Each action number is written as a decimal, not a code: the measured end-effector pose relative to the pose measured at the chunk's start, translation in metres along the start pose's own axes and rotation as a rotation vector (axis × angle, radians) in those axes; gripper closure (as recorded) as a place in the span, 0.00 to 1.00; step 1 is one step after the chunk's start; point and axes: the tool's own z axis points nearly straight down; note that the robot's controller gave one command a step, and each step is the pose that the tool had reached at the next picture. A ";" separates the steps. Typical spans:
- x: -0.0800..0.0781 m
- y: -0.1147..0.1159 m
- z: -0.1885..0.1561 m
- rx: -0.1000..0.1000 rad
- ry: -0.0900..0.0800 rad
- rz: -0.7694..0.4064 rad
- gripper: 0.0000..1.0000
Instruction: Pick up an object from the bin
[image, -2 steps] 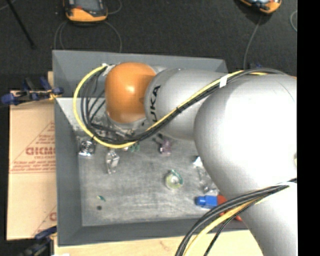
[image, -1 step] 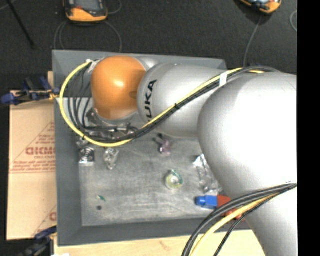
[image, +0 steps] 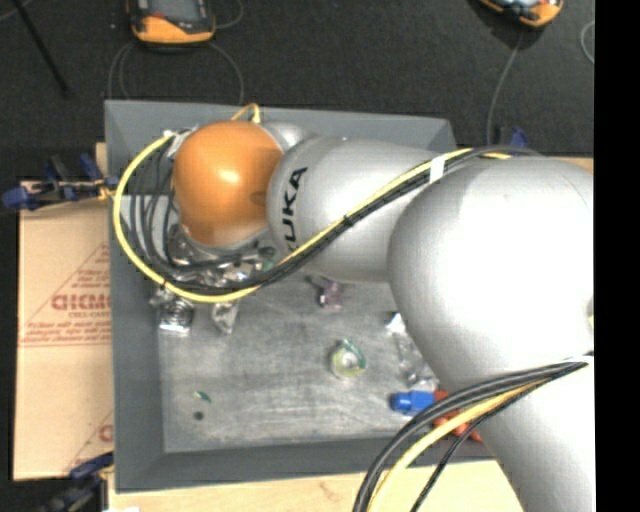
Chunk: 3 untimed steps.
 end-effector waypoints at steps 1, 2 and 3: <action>-0.003 0.002 0.000 -0.006 -0.007 0.005 1.00; 0.000 -0.008 -0.102 -0.004 -0.005 0.052 1.00; 0.001 -0.002 -0.145 -0.008 -0.004 0.067 1.00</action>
Offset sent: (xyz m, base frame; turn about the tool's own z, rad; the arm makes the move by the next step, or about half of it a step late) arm 0.0000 0.0000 0.0000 0.0000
